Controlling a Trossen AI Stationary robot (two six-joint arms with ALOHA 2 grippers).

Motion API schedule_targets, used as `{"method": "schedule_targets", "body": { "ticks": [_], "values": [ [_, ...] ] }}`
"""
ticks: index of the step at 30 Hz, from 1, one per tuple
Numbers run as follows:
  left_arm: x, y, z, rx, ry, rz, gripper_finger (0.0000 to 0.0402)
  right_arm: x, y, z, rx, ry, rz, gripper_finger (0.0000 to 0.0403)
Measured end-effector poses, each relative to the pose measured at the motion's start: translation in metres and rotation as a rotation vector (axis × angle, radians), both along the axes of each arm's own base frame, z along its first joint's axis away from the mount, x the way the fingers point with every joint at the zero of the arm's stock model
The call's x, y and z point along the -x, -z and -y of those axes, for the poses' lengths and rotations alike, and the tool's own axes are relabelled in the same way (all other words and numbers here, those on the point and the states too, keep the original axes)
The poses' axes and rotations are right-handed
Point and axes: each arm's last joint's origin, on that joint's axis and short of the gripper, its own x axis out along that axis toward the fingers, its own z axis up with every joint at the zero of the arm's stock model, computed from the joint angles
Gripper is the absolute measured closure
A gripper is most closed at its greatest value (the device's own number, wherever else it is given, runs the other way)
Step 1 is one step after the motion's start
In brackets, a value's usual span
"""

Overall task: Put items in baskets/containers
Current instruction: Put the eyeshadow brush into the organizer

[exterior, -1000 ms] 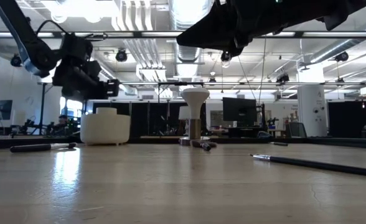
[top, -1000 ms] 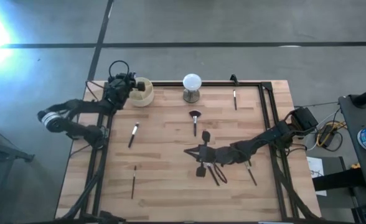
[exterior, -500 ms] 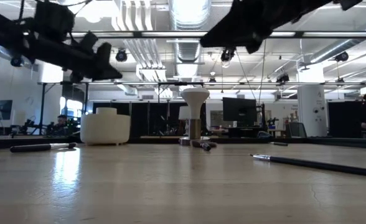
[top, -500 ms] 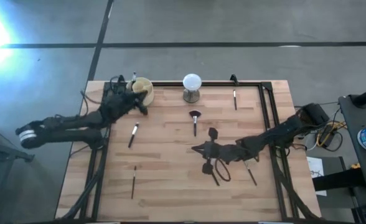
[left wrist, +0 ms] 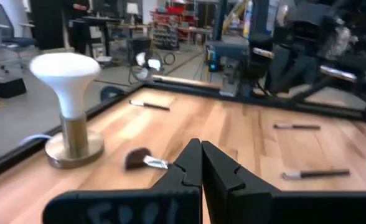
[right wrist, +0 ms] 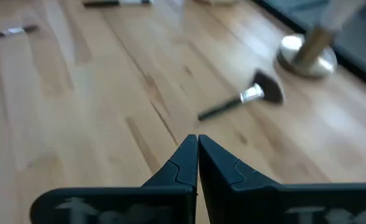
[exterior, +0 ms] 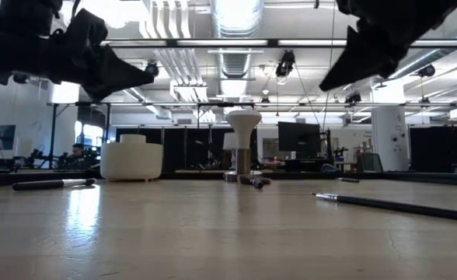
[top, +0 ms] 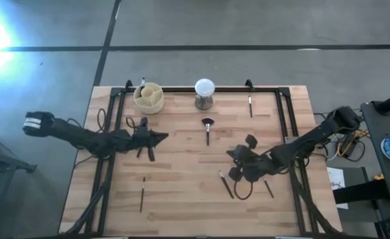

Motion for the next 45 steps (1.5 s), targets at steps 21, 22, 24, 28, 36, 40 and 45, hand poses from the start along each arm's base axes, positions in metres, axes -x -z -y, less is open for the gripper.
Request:
{"method": "schedule_targets", "body": {
  "ticks": [21, 22, 24, 28, 36, 40, 45],
  "values": [
    [-0.003, 0.025, 0.003, 0.044, -0.019, -0.068, 0.0401, -0.047, 0.070, -0.039, -0.302, -0.006, -0.323, 0.0336],
    [-0.003, 0.025, 0.003, 0.044, -0.020, -0.069, 0.0401, -0.050, 0.070, -0.040, -0.297, -0.009, -0.332, 0.0332],
    [-0.003, 0.025, 0.003, 0.044, -0.024, -0.072, 0.0401, -0.054, 0.070, -0.042, -0.286, -0.003, -0.355, 0.0326],
    [-0.003, 0.026, 0.003, 0.048, -0.029, -0.071, 0.0401, -0.060, 0.069, -0.041, -0.260, 0.016, -0.403, 0.0325],
    [-0.003, 0.026, 0.003, 0.048, -0.031, -0.071, 0.0401, -0.064, 0.079, -0.035, -0.246, 0.036, -0.430, 0.0343],
    [-0.003, 0.026, 0.003, 0.047, -0.031, -0.072, 0.0401, -0.062, 0.081, -0.033, -0.248, 0.047, -0.433, 0.0344],
    [-0.003, 0.026, 0.003, 0.047, -0.031, -0.072, 0.0401, -0.059, 0.084, -0.032, -0.257, 0.059, -0.442, 0.0344]
  ]
}}
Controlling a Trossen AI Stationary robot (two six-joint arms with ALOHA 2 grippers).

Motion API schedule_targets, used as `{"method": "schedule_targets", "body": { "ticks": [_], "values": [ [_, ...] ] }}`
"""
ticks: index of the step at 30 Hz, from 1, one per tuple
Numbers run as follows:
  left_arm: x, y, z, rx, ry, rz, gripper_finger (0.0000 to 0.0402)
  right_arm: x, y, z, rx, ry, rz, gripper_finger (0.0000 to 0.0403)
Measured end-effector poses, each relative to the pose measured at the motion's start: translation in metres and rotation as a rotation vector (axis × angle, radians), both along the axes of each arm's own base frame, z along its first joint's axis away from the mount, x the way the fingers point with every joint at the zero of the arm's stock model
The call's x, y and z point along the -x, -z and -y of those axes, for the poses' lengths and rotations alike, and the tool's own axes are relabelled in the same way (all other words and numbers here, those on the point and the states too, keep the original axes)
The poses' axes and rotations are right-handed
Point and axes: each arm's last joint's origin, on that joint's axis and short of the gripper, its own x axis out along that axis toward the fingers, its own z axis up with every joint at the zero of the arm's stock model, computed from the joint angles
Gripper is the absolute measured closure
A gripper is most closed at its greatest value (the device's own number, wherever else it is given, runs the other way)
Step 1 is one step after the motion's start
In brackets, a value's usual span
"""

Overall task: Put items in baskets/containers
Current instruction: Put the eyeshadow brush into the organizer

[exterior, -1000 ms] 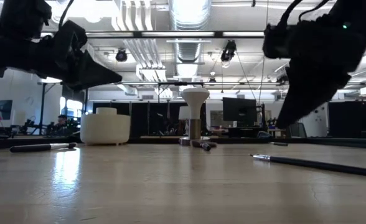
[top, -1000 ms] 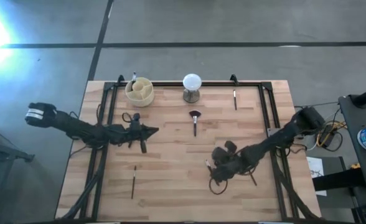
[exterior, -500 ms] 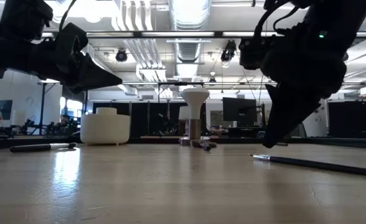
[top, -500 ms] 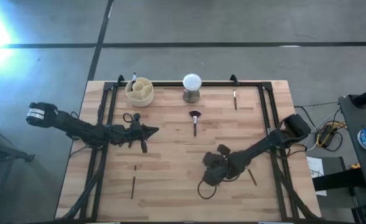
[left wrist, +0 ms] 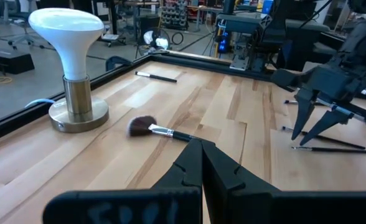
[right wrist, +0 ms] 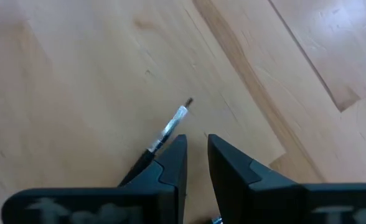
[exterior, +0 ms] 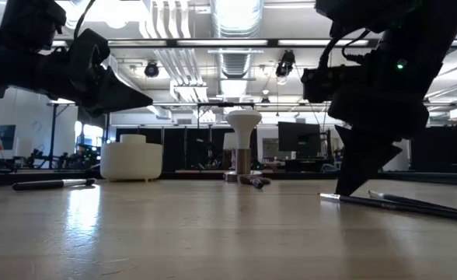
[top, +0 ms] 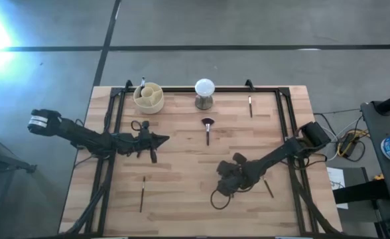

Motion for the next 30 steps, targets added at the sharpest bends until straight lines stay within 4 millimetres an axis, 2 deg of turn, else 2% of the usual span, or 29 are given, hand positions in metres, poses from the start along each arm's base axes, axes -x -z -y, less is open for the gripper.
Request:
{"method": "schedule_targets", "body": {
  "ticks": [4, 8, 14, 23, 30],
  "values": [
    [0.000, 0.000, 0.000, 0.000, 0.000, 0.000, 0.0401, 0.001, -0.001, 0.000, -0.016, -0.001, -0.011, 0.0344],
    [0.000, 0.000, 0.000, 0.000, 0.000, 0.000, 0.0401, 0.004, -0.010, 0.000, -0.024, 0.035, -0.055, 0.0344],
    [0.000, 0.000, 0.000, 0.001, -0.001, -0.002, 0.0402, 0.025, -0.019, 0.000, 0.047, 0.168, -0.130, 0.0332],
    [0.000, 0.000, 0.000, 0.007, -0.001, 0.000, 0.0402, 0.042, -0.012, -0.014, 0.057, 0.267, -0.088, 0.0289],
    [0.000, 0.000, 0.000, 0.010, -0.002, 0.000, 0.0402, 0.041, -0.006, -0.015, 0.034, 0.284, -0.023, 0.0288]
  ]
}}
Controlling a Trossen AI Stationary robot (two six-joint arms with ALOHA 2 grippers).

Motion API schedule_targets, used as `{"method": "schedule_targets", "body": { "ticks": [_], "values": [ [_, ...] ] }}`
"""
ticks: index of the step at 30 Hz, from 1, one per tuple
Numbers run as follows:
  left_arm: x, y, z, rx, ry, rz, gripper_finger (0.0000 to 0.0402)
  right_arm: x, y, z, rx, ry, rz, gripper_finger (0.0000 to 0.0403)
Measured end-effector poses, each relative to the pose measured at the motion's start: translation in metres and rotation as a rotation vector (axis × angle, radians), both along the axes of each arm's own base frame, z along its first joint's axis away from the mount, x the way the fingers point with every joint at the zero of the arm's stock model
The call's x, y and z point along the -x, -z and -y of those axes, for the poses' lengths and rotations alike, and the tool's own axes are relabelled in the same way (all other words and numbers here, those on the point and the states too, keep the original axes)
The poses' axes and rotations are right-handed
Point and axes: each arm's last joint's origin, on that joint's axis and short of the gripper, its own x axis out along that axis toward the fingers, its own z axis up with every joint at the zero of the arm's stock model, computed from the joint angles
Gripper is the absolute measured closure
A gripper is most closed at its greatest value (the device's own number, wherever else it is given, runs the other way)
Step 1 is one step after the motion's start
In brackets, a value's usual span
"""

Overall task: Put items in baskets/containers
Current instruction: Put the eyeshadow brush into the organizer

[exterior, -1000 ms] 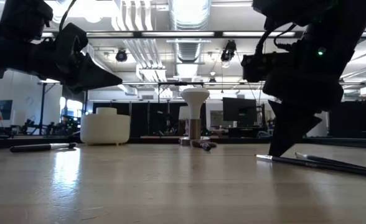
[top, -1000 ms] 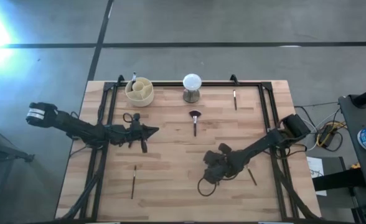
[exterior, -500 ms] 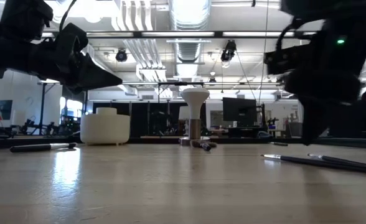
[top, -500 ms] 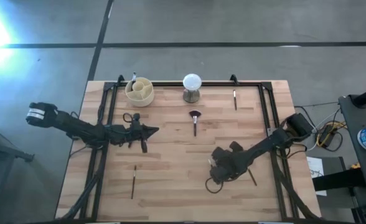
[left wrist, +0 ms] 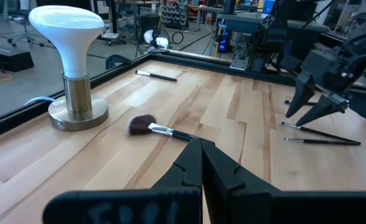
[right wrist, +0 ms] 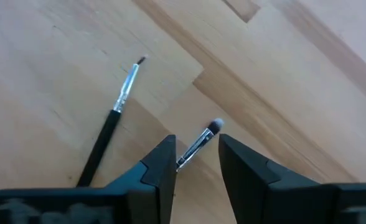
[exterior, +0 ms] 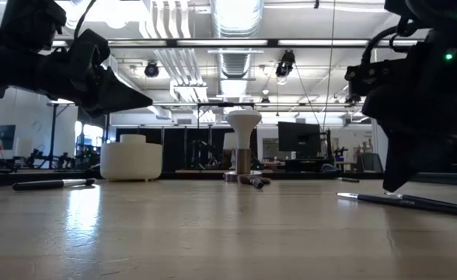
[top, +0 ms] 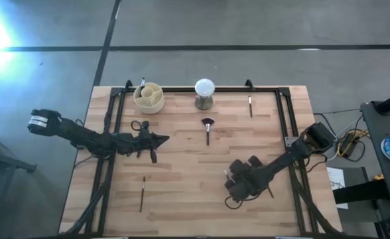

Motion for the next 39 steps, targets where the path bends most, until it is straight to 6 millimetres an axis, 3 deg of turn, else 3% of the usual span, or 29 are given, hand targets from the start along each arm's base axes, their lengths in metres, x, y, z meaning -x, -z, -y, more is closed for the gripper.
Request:
{"method": "schedule_targets", "body": {
  "ticks": [9, 25, 39],
  "values": [
    [0.000, 0.000, 0.000, 0.002, 0.000, 0.000, 0.0402, 0.007, 0.011, 0.006, 0.005, 0.038, 0.004, 0.0310],
    [0.000, 0.000, 0.000, 0.009, -0.001, 0.003, 0.0402, -0.005, 0.012, 0.012, 0.003, -0.128, -0.005, 0.0367],
    [0.000, 0.000, 0.000, 0.035, -0.008, 0.011, 0.0402, -0.012, 0.013, 0.025, -0.026, -0.179, -0.061, 0.0376]
  ]
}}
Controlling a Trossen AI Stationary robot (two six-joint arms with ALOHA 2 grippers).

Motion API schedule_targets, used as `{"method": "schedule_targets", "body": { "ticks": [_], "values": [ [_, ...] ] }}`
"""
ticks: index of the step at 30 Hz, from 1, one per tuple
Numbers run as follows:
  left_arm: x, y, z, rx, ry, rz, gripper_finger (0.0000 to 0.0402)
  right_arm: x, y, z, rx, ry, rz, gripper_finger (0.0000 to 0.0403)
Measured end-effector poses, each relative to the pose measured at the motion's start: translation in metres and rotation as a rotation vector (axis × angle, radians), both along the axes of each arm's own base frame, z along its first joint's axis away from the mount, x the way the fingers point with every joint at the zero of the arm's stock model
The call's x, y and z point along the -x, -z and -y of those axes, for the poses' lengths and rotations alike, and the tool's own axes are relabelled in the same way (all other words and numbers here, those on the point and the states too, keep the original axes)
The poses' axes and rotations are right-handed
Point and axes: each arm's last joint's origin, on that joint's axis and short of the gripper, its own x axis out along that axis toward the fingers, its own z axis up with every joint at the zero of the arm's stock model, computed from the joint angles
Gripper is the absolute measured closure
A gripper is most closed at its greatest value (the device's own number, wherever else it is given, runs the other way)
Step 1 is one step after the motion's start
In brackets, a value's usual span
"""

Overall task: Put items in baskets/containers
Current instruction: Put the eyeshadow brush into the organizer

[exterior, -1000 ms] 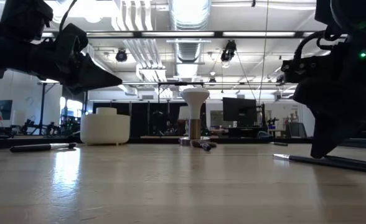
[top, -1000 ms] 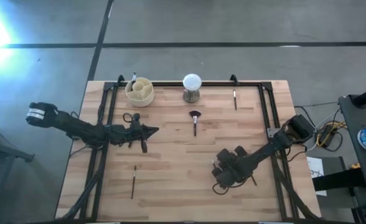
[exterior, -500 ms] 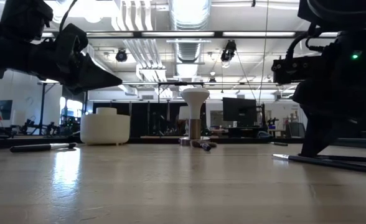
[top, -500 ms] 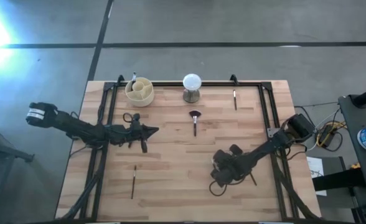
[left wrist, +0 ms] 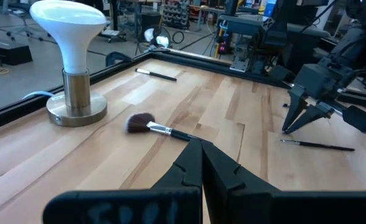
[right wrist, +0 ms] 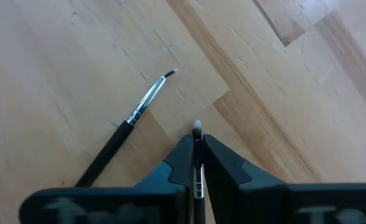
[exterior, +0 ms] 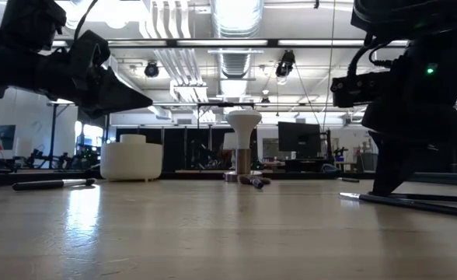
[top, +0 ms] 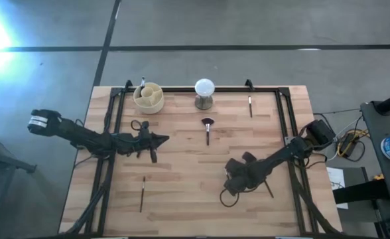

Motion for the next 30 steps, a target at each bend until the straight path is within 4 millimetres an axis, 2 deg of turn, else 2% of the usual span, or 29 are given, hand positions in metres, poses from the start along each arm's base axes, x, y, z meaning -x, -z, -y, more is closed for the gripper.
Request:
{"method": "schedule_targets", "body": {
  "ticks": [7, 13, 19, 26, 30],
  "values": [
    [0.000, 0.000, -0.001, 0.004, -0.019, 0.002, 0.0402, -0.002, -0.009, 0.003, 0.068, -0.045, 0.035, 0.0392],
    [0.000, 0.001, 0.000, 0.005, -0.011, -0.005, 0.0401, -0.001, -0.035, 0.006, 0.169, -0.083, 0.146, 0.0394],
    [-0.003, 0.002, 0.004, 0.019, 0.092, -0.020, 0.0400, -0.008, -0.063, 0.006, 0.306, -0.146, 0.342, 0.0394],
    [-0.026, -0.006, 0.017, -0.005, 0.148, -0.032, 0.0361, -0.027, -0.086, -0.001, 0.428, -0.294, 0.581, 0.0394],
    [-0.043, -0.013, 0.035, -0.097, 0.224, 0.068, 0.0333, -0.037, -0.097, -0.007, 0.477, -0.357, 0.709, 0.0394]
  ]
}}
